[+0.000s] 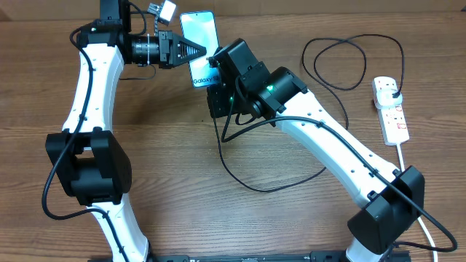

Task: Plug charger to phone and switch on socket
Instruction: 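Push the plug up into the phone's port with the right gripper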

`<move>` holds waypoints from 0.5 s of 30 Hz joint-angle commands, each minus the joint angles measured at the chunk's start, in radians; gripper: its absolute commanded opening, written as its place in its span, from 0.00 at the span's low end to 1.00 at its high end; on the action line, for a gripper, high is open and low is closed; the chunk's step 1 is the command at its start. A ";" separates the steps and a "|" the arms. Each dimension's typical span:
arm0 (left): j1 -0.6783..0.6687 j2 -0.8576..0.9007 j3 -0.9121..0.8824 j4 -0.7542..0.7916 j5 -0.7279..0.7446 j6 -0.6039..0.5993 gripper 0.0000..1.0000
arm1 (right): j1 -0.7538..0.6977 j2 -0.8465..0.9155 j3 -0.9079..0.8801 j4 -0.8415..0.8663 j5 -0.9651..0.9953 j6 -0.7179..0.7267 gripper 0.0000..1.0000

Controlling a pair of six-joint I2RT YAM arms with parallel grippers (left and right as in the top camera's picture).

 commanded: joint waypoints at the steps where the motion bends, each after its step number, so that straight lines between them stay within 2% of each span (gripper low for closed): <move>1: 0.003 -0.015 0.015 -0.001 0.088 0.034 0.04 | -0.003 -0.037 0.031 0.000 0.009 0.004 0.04; 15: 0.006 -0.015 0.015 0.019 0.124 0.072 0.04 | -0.003 -0.040 0.031 -0.015 -0.001 0.004 0.04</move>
